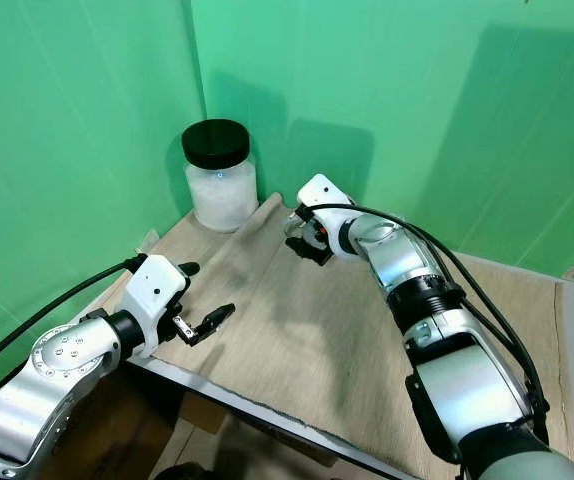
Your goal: Setting the table
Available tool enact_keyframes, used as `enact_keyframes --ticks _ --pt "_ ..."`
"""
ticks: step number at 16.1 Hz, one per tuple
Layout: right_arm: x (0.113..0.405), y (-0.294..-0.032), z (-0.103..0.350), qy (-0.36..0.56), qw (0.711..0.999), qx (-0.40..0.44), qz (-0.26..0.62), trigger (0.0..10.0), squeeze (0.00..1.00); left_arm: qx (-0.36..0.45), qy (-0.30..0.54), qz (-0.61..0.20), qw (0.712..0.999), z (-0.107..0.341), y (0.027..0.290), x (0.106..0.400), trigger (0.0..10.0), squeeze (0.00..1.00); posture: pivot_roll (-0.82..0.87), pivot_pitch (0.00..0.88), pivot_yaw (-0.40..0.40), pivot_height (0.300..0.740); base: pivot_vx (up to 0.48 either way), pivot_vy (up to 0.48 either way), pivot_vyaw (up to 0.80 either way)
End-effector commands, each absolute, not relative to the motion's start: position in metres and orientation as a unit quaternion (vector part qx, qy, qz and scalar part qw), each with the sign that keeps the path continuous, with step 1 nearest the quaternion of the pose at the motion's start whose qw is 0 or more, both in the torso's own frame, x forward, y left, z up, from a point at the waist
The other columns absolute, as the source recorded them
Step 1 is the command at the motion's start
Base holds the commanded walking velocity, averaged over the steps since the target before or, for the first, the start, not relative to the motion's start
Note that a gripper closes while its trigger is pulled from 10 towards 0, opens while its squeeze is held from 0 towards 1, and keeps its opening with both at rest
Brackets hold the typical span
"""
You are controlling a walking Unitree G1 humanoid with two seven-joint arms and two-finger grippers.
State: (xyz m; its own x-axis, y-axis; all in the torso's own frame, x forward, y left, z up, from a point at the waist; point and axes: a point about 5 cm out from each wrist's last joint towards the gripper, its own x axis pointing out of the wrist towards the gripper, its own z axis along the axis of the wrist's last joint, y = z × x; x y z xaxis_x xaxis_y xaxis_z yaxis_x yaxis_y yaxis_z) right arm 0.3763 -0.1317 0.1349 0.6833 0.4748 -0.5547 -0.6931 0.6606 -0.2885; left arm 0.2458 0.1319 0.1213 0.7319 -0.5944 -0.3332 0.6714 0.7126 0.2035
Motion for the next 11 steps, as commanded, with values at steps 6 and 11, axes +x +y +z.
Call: enact_keyframes --ticks 6,11 --pt "0.3790 -0.1322 0.1391 0.218 0.879 -0.247 0.343 0.0 0.00 0.162 0.116 -0.355 0.914 0.1242 0.1298 0.2480 10.0 0.00 0.03 0.000 0.021 0.740 0.000 0.000 0.00" --pt "0.3797 -0.1328 0.1381 0.224 0.879 -0.244 0.345 0.0 0.00 0.149 0.110 -0.379 0.907 0.1268 0.1239 0.2443 10.0 0.00 0.04 0.000 0.020 0.740 0.000 0.000 0.00"
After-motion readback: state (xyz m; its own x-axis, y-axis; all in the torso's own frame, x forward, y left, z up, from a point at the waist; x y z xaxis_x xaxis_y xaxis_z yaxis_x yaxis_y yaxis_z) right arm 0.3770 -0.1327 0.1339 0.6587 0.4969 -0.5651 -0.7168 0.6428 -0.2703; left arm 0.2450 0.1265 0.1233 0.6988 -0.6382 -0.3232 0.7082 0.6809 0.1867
